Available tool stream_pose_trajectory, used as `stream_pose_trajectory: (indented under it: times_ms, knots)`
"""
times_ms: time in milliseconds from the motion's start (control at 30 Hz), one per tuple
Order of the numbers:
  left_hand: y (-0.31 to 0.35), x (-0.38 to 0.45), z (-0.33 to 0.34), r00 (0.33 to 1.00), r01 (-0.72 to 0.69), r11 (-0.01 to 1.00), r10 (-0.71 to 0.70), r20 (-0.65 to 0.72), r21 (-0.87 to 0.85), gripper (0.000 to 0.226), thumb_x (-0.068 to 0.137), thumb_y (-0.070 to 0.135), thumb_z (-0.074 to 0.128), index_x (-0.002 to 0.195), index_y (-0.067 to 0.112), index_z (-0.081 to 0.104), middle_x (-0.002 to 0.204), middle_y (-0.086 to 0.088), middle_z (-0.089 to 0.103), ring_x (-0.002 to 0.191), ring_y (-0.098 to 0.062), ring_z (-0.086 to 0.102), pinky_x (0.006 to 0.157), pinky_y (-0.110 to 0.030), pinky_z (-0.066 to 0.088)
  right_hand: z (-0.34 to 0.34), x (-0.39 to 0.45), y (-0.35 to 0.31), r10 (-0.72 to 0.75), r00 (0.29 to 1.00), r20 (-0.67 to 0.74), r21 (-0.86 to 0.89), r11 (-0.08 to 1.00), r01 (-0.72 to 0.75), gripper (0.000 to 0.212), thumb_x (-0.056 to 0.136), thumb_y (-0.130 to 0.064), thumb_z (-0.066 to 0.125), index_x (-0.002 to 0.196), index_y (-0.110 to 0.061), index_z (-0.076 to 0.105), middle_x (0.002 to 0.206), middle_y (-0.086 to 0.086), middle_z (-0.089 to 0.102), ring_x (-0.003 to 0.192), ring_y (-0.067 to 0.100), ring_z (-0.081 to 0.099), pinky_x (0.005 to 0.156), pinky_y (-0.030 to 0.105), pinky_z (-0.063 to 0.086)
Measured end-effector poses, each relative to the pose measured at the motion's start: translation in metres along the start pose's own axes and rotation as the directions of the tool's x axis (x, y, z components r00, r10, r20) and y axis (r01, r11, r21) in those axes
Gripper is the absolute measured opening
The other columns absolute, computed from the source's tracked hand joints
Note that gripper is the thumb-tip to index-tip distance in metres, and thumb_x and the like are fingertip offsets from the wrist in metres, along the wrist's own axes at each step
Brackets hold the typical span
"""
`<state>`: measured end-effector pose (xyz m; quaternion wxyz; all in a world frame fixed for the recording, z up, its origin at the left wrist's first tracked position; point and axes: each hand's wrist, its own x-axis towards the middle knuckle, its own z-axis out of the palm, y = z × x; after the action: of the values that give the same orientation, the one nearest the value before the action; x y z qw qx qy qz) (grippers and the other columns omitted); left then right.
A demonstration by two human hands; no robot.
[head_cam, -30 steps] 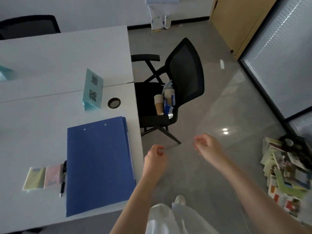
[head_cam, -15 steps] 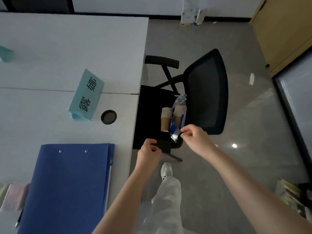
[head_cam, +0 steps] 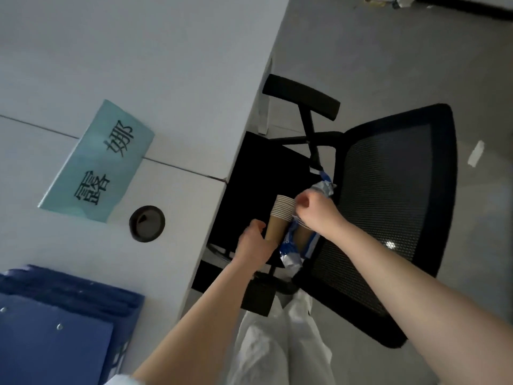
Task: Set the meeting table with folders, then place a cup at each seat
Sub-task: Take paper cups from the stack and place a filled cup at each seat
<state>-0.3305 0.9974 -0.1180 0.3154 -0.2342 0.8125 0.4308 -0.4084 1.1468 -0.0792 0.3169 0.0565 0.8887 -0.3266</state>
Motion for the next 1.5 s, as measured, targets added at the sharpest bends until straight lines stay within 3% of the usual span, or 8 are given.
stream_pose_trajectory:
  times_ms: [300,533,633,733,967,1133,1300,1500]
  knots:
    - [-0.027,0.100,0.067,0.989,0.148,0.989,-0.148,-0.028,0.002,0.073,0.085,0.019,0.068,0.146,0.014,0.030,0.144,-0.013,0.039,0.126,-0.033,0.045,0.099,-0.041,0.046,0.023,0.113,0.025,-0.044,0.989,0.144,-0.066,0.996,0.054,0.040,0.096,-0.011,0.047,0.135,-0.003,0.046,0.127,0.017,0.057,0.117,0.029,0.053,0.088,0.023,0.038]
    - [-0.054,0.141,0.098,0.989,0.146,0.970,-0.147,-0.007,0.192,0.077,0.086,0.012,0.066,0.149,0.017,0.022,0.145,-0.013,0.035,0.129,-0.037,0.042,0.103,-0.045,0.041,0.058,0.157,0.039,0.004,0.960,0.279,-0.168,0.985,0.044,0.035,0.096,-0.009,0.047,0.127,0.006,0.045,0.116,0.025,0.057,0.106,0.036,0.056,0.081,0.039,0.046]
    - [-0.054,0.149,0.108,0.992,0.129,0.970,-0.127,-0.024,0.205,0.075,0.086,0.023,0.068,0.146,0.019,0.025,0.140,-0.012,0.037,0.128,-0.036,0.042,0.101,-0.044,0.041,0.067,0.168,0.047,0.044,0.960,0.275,-0.285,0.958,0.037,0.010,0.095,-0.007,0.045,0.099,-0.001,0.052,0.081,0.010,0.050,0.078,0.025,0.052,0.061,0.028,0.038]
    - [-0.058,0.156,0.116,0.991,0.135,0.970,-0.130,-0.037,0.204,0.080,0.085,0.024,0.069,0.148,0.020,0.020,0.140,-0.011,0.039,0.129,-0.035,0.042,0.102,-0.045,0.041,0.075,0.173,0.056,0.083,0.957,0.279,-0.347,0.938,0.020,0.028,0.093,-0.003,0.043,0.067,-0.013,0.038,0.069,0.003,0.040,0.061,0.013,0.040,0.048,0.022,0.030]
    - [-0.056,0.135,0.107,0.991,0.134,0.989,-0.135,-0.001,0.059,0.086,0.081,0.017,0.072,0.148,0.019,0.018,0.138,-0.014,0.036,0.122,-0.036,0.048,0.096,-0.042,0.046,0.060,0.155,0.054,-0.016,0.970,0.241,-0.258,0.963,0.080,0.027,0.094,-0.002,0.046,0.115,0.004,0.062,0.116,0.024,0.062,0.106,0.034,0.058,0.092,0.036,0.047]
    - [-0.028,0.087,0.067,0.999,0.030,0.999,-0.030,-0.025,-0.035,0.095,0.073,0.021,0.078,0.147,0.022,0.018,0.131,-0.012,0.031,0.108,-0.031,0.052,0.087,-0.038,0.051,0.025,0.117,0.031,-0.112,0.977,0.181,-0.170,0.975,0.144,0.023,0.093,-0.007,0.052,0.109,-0.005,0.067,0.110,0.014,0.067,0.106,0.028,0.060,0.093,0.036,0.048]
    - [0.011,0.014,0.030,0.999,-0.023,0.997,0.026,-0.046,0.071,0.120,0.069,0.030,0.077,0.145,0.050,-0.015,0.132,-0.007,0.042,0.121,-0.031,0.040,0.099,-0.053,0.043,-0.025,0.063,-0.014,-0.182,0.951,0.248,-0.185,0.955,0.231,0.022,0.088,-0.013,0.062,0.109,-0.012,0.070,0.105,0.006,0.069,0.091,0.016,0.061,0.076,0.024,0.048]
    - [0.047,-0.087,0.003,0.962,-0.152,0.987,0.138,-0.236,-0.042,0.110,0.062,0.047,0.081,0.143,0.051,0.008,0.126,0.006,0.050,0.112,-0.016,0.054,0.087,-0.034,0.050,-0.081,-0.038,-0.046,-0.328,0.879,0.347,0.004,0.938,0.348,0.026,0.081,-0.015,0.072,0.107,-0.013,0.072,0.100,0.000,0.072,0.097,0.010,0.066,0.095,0.034,0.052]
